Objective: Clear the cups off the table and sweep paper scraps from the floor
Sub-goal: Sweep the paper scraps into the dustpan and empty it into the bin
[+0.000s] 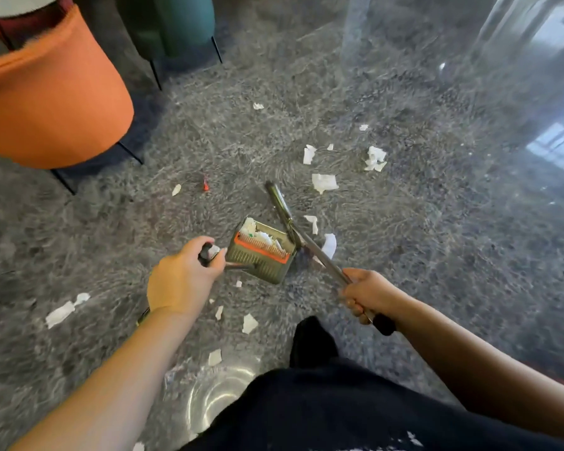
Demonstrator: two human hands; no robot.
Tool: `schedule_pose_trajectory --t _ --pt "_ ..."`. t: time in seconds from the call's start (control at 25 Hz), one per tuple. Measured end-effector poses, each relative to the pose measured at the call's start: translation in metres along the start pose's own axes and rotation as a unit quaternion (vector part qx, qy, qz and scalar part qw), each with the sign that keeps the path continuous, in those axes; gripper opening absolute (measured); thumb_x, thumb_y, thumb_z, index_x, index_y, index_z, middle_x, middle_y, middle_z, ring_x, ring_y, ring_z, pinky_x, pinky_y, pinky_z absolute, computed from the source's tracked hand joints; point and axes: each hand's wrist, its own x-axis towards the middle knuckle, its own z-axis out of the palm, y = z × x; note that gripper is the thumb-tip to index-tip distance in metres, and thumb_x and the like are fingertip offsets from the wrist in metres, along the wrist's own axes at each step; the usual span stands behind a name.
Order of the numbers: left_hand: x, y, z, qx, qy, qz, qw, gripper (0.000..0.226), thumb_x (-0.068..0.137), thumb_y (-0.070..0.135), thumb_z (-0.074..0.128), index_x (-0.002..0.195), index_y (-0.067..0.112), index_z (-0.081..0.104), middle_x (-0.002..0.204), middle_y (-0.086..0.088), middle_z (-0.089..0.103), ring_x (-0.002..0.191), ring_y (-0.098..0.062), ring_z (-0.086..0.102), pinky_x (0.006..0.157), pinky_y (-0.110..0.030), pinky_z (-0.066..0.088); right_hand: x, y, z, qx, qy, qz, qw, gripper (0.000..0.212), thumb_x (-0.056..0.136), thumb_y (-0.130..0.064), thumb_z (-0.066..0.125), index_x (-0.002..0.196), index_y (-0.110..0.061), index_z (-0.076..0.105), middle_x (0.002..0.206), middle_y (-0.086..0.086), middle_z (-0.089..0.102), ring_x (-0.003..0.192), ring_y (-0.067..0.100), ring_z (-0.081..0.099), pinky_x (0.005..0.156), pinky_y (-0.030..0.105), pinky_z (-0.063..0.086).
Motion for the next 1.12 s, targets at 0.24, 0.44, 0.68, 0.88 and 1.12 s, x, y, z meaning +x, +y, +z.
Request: schedule_pose_trajectory --t 0.24,0.44,0.68,0.88,1.12 --pt "0.16 0.029 0.015 -0.002 0.009 -0.03 0.999 0.03 0.084 0.041 0.07 0.108 0.024 0.069 0.07 -0.009 0.069 0.068 -0.037 0.063 0.058 -0.037 0.049 0.103 -0.134 -0.06 0.014 -0.005 0.008 1.0 0.016 0.085 -0.001 0.045 0.093 -0.01 0.055 0.054 0.008 0.042 0.039 0.017 0.036 0.038 0.021 0.032" --pt "0.31 0.021 0.044 -0.004 0.007 0.001 1.0 0.032 0.085 0.039 0.07 0.11 0.02 0.07 0.068 -0.011 0.068 0.062 -0.037 0.061 0.053 -0.038 0.05 0.209 -0.242 -0.08 0.045 0.014 0.009 0.999 0.025 0.085 0.002 0.041 0.105 0.001 0.055 0.052 0.006 0.042 0.037 0.014 0.036 0.038 0.019 0.029" --pt "0.512 0.025 0.077 0.009 0.01 0.048 0.999 0.03 0.081 0.042 0.072 0.105 0.024 0.07 0.063 -0.009 0.066 0.058 -0.036 0.061 0.05 -0.033 0.047 0.32 -0.378 -0.112 0.057 0.037 0.002 0.998 0.032 0.084 0.003 0.041 0.114 -0.001 0.054 0.056 0.008 0.043 0.037 0.015 0.037 0.04 0.02 0.031" --pt "0.671 0.056 0.123 0.014 0.023 0.078 0.997 0.028 0.077 0.039 0.076 0.099 0.023 0.071 0.062 -0.01 0.067 0.057 -0.037 0.062 0.051 -0.035 0.049 0.416 -0.481 -0.171 0.07 0.038 0.001 0.997 0.02 0.087 0.001 0.044 0.105 0.003 0.053 0.055 0.007 0.043 0.039 0.016 0.036 0.041 0.02 0.031" --pt "0.86 0.118 0.186 0.027 0.024 0.059 0.998 0.028 0.077 0.038 0.077 0.101 0.022 0.072 0.066 -0.015 0.068 0.062 -0.04 0.064 0.052 -0.041 0.053 0.548 -0.615 -0.278 0.082 0.03 0.011 0.996 0.021 0.087 0.001 0.043 0.098 -0.008 0.058 0.053 0.003 0.043 0.036 0.012 0.037 0.04 0.017 0.029"
